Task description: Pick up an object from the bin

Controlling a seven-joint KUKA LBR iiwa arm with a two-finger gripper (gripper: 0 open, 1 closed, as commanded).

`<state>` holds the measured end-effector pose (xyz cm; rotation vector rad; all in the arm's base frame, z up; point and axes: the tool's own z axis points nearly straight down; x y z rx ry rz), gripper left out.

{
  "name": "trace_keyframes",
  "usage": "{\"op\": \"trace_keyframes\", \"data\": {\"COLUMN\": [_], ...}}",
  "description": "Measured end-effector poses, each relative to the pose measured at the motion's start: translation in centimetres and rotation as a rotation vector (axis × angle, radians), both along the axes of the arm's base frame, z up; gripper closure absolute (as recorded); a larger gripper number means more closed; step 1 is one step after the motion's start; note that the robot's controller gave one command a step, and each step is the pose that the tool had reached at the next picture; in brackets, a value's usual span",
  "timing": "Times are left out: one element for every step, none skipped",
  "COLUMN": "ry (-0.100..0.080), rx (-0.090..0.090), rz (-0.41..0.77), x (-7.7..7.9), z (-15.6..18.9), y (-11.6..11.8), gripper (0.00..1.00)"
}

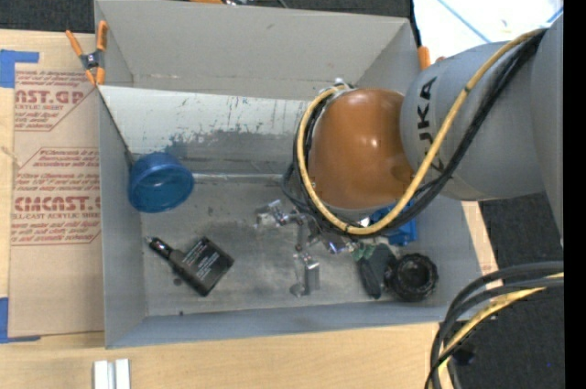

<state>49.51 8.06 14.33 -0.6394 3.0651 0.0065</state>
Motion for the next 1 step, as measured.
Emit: {"op": "trace_keyframes", "data": {"ry": [0.001], "rx": [0.002], "rz": [-0.272], "x": [0.1], "z": [0.52], "y": [0.57], "gripper": [0.0]}}
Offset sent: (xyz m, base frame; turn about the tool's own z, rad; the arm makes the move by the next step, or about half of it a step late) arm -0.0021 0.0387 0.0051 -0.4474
